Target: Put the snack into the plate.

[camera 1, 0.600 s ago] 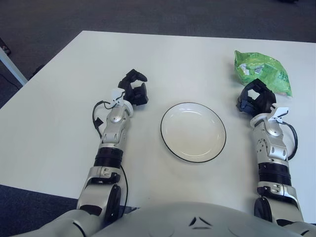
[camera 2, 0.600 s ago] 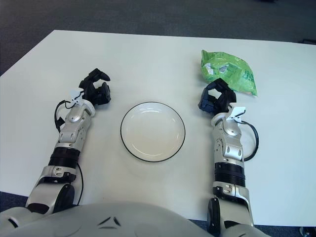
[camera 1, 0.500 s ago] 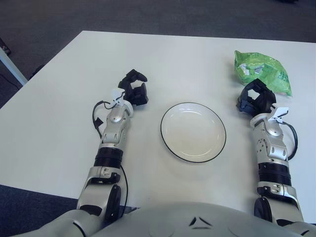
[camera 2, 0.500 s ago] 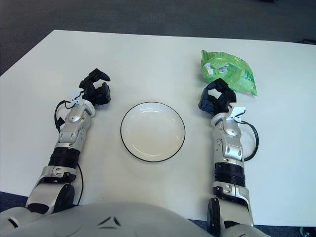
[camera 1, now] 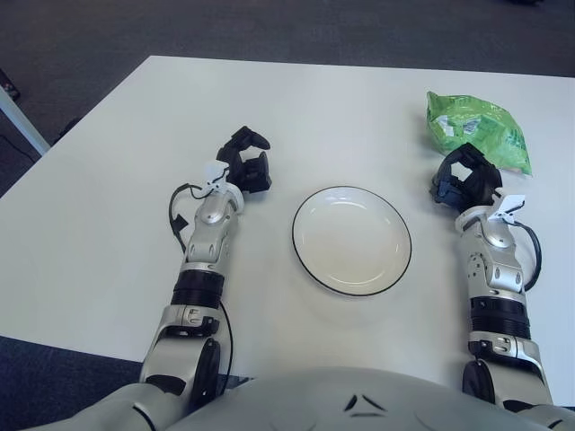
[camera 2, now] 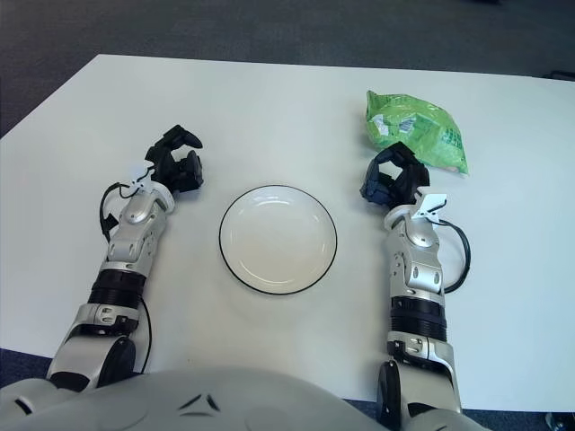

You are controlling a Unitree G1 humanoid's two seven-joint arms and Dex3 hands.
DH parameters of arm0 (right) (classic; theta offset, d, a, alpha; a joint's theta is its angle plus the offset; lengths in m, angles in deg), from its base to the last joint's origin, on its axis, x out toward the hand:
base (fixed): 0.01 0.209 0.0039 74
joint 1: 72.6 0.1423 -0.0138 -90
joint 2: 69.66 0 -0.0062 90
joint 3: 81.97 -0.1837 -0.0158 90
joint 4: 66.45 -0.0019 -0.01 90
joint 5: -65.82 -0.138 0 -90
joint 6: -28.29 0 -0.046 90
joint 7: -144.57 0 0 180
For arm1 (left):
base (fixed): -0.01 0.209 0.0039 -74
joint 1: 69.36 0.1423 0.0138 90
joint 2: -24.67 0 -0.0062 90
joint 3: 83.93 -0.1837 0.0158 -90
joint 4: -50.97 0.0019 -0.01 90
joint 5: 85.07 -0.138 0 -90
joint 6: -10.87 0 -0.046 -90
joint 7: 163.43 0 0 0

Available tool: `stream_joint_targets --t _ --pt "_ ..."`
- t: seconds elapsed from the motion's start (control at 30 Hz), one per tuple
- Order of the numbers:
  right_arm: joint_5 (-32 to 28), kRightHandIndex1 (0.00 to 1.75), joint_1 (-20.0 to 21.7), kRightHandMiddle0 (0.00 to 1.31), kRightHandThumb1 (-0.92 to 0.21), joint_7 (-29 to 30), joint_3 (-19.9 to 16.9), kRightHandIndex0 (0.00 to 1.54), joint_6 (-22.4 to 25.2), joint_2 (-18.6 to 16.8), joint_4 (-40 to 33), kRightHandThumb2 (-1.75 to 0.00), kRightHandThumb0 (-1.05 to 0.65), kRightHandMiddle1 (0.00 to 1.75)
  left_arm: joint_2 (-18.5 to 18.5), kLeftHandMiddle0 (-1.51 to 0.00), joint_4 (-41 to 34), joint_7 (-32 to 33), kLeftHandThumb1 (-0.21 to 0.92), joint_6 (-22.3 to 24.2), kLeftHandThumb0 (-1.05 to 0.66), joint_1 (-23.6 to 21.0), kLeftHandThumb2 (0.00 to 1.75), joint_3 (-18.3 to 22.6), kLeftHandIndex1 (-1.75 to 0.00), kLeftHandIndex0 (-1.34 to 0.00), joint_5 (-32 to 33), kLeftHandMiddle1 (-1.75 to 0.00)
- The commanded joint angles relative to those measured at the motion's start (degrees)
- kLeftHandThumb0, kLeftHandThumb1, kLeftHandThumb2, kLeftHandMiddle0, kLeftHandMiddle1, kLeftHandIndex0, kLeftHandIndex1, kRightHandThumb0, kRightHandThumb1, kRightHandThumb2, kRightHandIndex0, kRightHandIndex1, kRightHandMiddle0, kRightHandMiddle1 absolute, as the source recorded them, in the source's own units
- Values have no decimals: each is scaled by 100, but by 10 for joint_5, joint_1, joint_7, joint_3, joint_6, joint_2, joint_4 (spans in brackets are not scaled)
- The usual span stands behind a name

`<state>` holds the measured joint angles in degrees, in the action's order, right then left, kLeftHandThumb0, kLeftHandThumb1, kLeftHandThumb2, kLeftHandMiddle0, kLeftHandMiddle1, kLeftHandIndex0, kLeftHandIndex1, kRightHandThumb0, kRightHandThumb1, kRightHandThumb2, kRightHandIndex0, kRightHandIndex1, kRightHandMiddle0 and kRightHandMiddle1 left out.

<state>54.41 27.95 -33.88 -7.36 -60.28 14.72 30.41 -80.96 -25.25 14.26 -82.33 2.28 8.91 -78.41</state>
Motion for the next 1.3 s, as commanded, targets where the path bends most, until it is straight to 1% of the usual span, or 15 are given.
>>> stream_joint_targets --t 0.0,0.17,0.3,0.43,0.57,0.63,0.8,0.97,1.13,1.27 --pt "37 175 -45 59 -34 5 22 133 -15 -10 5 -129 -47 175 -5 -131 5 -6 28 7 -49 44 135 0 -175 -64 2 -175" --pt "109 175 -67 60 -33 22 52 132 -33 8 -13 -130 -48 175 -6 -131 -11 -8 29 14 -49 56 135 0 -175 -64 4 -175" --pt "146 175 -77 61 -32 36 64 131 -36 16 -24 -131 -48 175 -9 -131 -25 -6 29 23 -49 62 135 0 -175 -64 3 -175" --pt "262 175 -86 61 -32 84 101 131 -71 58 -11 -132 -48 175 -10 -131 -37 -5 29 33 -49 67 135 -2 -175 -64 2 -175" --pt "310 175 -87 62 -31 114 113 130 -99 77 5 -132 -48 175 -13 -131 -48 -5 28 44 -49 69 135 -5 -175 -64 1 -175" --pt "324 175 -87 61 -32 127 115 127 -111 83 13 -131 -48 175 -14 -131 -51 -6 28 48 -49 70 136 -7 -175 -64 1 -175" --pt "349 175 -84 58 -36 161 115 121 -134 95 35 -126 -47 175 -17 -130 -50 -9 28 38 -49 70 136 -13 -175 -64 -2 -175" --pt "361 175 -80 54 -41 186 111 112 -150 104 47 -120 -45 175 -23 -130 -43 -5 28 30 -49 67 136 -14 -175 -64 -2 -175" --pt "371 175 -76 51 -45 214 106 105 -166 113 46 -115 -44 175 -28 -130 -35 -1 28 27 -49 62 136 -14 -175 -64 0 -175" --pt "387 175 -74 49 -47 227 100 101 -169 126 23 -112 -43 175 -29 -130 -28 1 28 24 -49 57 136 -14 -175 -64 -1 -175"
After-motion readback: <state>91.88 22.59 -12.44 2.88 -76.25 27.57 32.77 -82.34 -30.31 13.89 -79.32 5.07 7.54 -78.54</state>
